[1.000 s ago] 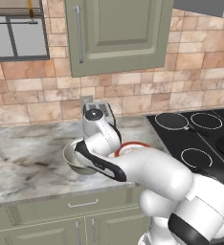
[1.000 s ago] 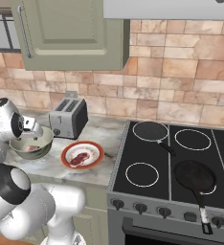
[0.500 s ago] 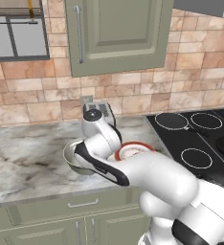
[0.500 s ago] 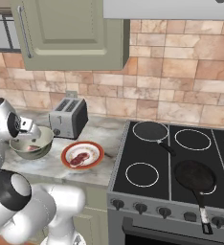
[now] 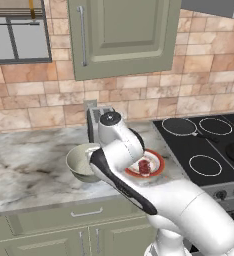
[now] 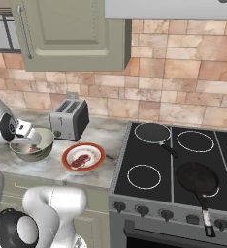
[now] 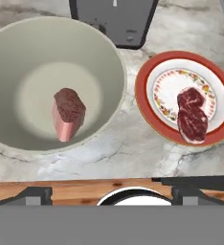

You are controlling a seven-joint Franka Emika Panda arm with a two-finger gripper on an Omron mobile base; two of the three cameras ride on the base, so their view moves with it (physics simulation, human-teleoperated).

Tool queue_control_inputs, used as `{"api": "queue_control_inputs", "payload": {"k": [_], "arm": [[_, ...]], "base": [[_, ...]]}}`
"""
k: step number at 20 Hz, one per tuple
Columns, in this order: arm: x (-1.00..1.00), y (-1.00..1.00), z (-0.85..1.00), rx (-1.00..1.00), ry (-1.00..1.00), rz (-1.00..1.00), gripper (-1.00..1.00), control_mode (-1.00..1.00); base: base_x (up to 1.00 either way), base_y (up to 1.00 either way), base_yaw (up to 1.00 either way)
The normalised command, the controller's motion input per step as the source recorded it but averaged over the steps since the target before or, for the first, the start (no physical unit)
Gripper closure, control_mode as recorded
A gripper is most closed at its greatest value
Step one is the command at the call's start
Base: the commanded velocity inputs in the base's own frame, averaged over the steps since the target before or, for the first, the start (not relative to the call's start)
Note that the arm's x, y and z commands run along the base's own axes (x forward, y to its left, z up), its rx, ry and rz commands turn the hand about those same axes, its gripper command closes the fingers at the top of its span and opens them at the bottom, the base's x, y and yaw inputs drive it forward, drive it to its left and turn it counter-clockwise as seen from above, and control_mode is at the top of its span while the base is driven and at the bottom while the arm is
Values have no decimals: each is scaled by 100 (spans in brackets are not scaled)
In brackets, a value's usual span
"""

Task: Place one of the steaks on the plate and the other in the bowl. Then place the bowl in the fridge.

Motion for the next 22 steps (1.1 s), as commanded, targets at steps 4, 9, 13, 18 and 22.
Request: {"api": "queue_control_inputs", "payload": {"k": [4, 9, 13, 18, 22], "arm": [[-3, -100, 16, 0, 0, -6, -100, -100], [0, -100, 0, 0, 0, -6, -100, -100], [0, -100, 0, 1, 2, -5, -100, -100], [0, -82, 0, 0, 5, -8, -100, -100], [0, -29, -5, 12, 13, -8, -100, -100]], "base": [[0, 0, 0], [0, 0, 0], [0, 0, 0], [0, 0, 0], [0, 0, 0]]}}
